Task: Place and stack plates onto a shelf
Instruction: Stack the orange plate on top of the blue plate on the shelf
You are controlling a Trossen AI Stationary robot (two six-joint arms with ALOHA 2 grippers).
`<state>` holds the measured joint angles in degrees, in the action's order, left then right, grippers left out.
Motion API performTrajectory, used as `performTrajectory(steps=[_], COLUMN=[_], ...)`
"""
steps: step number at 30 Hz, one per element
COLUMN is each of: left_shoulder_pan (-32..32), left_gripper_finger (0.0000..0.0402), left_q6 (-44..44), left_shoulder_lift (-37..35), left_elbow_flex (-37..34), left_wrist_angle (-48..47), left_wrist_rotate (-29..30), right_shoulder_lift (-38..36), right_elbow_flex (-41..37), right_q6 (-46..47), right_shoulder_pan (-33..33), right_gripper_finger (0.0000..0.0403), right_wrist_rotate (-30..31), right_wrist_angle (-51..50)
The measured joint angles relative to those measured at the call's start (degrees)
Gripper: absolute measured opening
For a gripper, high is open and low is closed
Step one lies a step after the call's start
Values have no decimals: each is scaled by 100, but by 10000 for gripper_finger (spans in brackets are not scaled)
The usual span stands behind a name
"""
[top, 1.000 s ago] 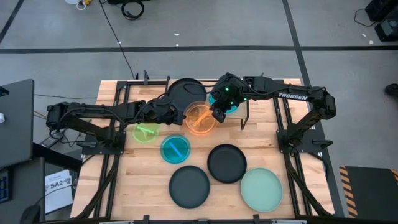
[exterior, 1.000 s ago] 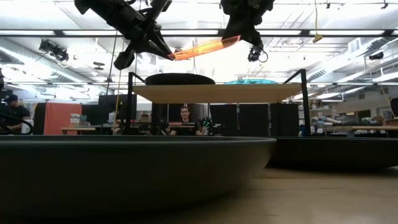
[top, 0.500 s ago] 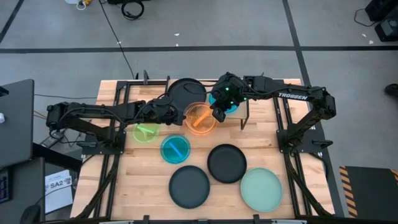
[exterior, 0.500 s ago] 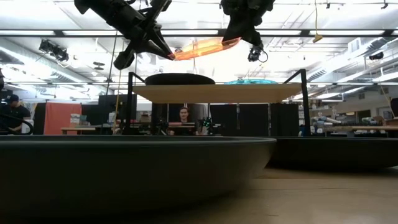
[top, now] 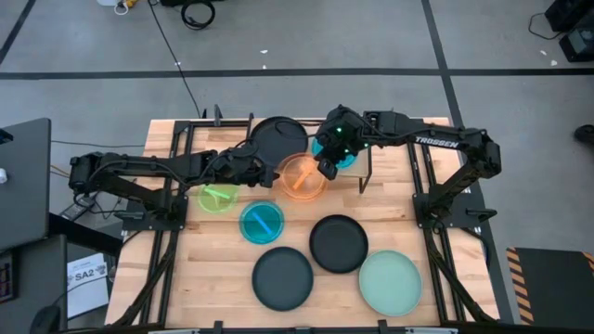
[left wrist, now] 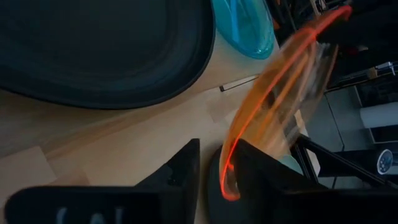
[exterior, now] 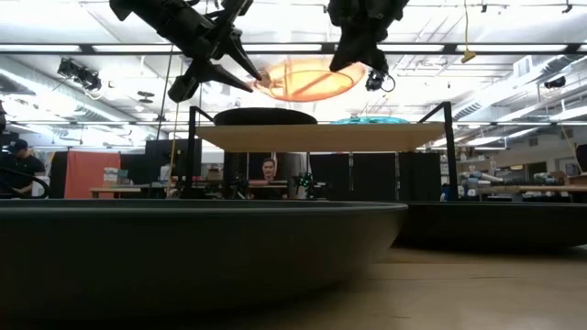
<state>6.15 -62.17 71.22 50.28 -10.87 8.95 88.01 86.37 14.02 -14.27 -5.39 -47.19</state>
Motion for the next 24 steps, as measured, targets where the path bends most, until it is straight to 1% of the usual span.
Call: performTrajectory(steps=[6, 14, 20, 24], left_shoulder_pan=[0, 0, 0, 0], left_gripper_finger=[114, 114, 114, 114], left_q6=[0, 0, 0, 0], left_shoulder_lift=[0, 0, 0, 0], left_elbow_flex=[0, 0, 0, 0], left_wrist_angle=[-13, -17, -45, -44], left_wrist_rotate=[-2, -16, -20, -20], right_shoulder_lift=[-9, -167, -319, -337], right_elbow_flex=[0, 0, 0, 0], right_q6=[-123, -318, -562, -739], right_shoulder_pan=[-438, -1205, -1946, -2433], right_gripper_finger=[9, 9, 9, 9], right_wrist_rotate=[-158, -887, -1512, -1704], right_wrist_angle=[-287, -583, -880, -1058])
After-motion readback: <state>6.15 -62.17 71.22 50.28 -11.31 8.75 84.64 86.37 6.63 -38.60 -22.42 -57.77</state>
